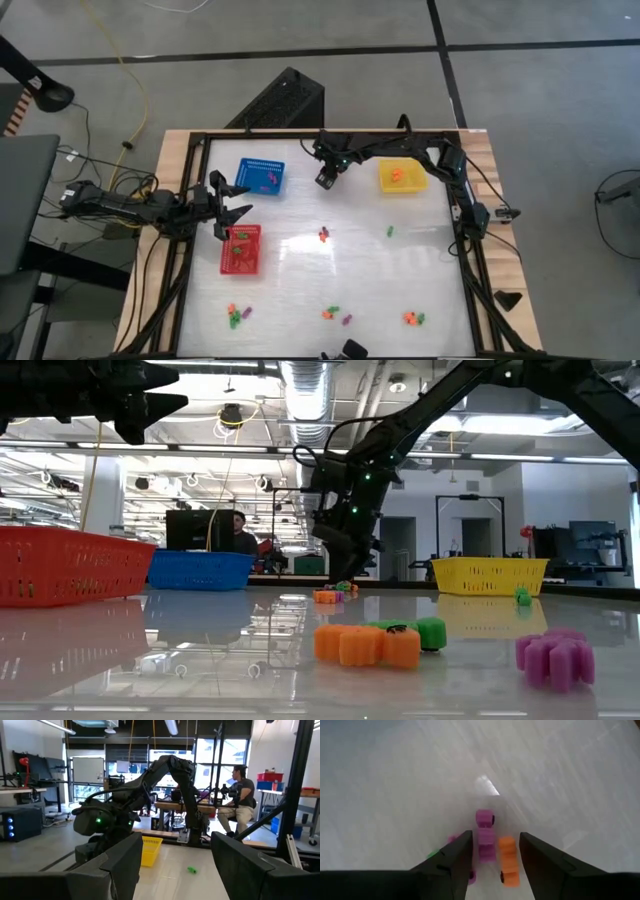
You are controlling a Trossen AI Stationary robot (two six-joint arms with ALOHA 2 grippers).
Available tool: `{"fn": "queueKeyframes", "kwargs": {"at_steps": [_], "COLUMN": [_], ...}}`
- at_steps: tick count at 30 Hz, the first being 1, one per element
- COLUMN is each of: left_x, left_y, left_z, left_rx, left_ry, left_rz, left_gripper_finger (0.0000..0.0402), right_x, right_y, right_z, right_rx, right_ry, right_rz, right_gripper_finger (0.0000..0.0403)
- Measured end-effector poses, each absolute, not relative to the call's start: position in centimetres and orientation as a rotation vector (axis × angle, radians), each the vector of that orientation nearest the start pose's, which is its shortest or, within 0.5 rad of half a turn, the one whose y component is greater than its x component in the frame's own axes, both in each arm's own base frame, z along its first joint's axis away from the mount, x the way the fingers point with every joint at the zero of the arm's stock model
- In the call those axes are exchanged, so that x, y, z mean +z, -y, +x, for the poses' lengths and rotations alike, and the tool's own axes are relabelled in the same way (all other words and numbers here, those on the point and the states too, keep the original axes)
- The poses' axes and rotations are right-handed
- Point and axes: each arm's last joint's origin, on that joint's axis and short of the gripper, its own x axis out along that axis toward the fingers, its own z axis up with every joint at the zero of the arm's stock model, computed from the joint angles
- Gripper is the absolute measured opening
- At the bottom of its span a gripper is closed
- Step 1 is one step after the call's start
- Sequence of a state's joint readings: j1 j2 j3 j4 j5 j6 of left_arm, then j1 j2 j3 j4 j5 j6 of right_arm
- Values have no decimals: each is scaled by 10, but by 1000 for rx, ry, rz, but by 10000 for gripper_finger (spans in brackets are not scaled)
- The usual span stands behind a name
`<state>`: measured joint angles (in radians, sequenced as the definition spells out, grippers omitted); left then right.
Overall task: Sort Halloween decoration
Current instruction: Put the violet skeleton toy into the blue bin
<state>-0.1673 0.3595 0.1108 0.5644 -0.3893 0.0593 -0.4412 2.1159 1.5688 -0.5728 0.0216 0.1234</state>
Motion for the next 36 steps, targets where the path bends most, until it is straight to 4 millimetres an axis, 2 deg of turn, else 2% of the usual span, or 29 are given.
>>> {"fn": "queueKeyframes", "kwargs": {"at_steps": [9,12,15,22,26,31,36], "left_x": [224,224,224,224,224,224,224], "left_y": [8,8,8,8,8,8,8], "left_z": [115,115,115,115,115,115,115], "left_rx": [229,229,228,229,229,228,228], "left_ry": [299,300,300,300,300,300,300], "left_rz": [-30,-31,-32,-32,-32,-32,-32], "left_gripper_finger": [226,226,226,226,226,226,226], "right_x": [167,169,169,169,169,169,169], "right_y": [189,191,191,192,194,189,181], "right_z": [400,402,403,403,402,403,406], "right_rx": [-457,-458,-457,-468,-489,-434,-475], "right_ry": [-1057,-1027,-1021,-1009,-1002,-1000,-1010], "right_rz": [291,283,282,295,333,383,378], "right_gripper_finger": [128,120,133,204,232,230,202]}}
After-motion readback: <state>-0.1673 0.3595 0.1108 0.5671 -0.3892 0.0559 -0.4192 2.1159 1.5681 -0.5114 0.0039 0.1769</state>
